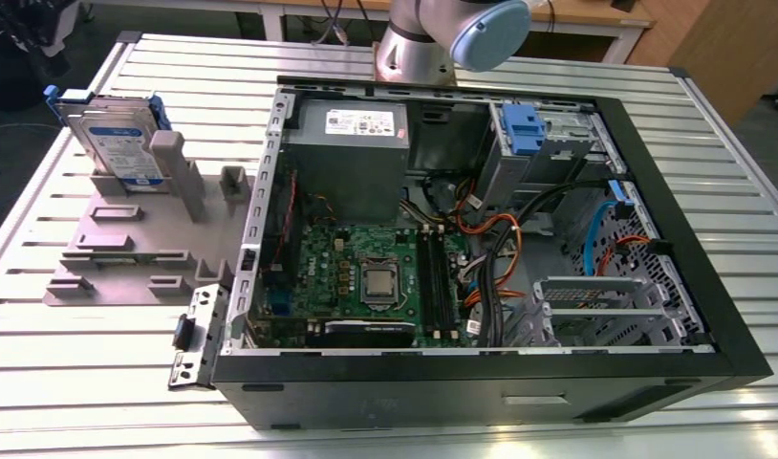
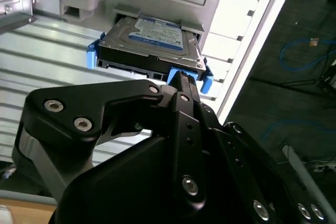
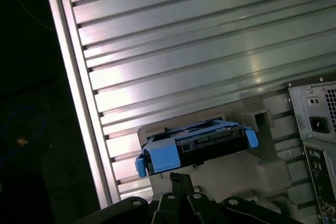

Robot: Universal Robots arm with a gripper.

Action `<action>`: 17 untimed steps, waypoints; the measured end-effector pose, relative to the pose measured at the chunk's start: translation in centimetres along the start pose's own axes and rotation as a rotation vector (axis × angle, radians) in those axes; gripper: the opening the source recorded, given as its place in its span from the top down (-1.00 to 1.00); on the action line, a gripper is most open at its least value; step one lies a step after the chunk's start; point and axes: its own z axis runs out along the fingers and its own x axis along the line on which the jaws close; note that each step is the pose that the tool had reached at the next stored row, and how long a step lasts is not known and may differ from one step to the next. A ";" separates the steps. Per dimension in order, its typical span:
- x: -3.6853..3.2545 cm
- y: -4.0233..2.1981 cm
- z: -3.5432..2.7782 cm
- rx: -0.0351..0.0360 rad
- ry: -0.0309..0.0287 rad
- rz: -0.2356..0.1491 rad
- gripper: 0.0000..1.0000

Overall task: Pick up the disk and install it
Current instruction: 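Pick up the disk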

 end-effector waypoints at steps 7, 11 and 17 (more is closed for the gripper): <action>0.00 0.00 0.05 -0.0007 0.0050 -0.127 0.79; 0.00 0.00 0.08 -0.0012 0.0078 -0.200 0.79; 0.00 0.00 0.13 -0.0017 0.0122 -0.310 0.79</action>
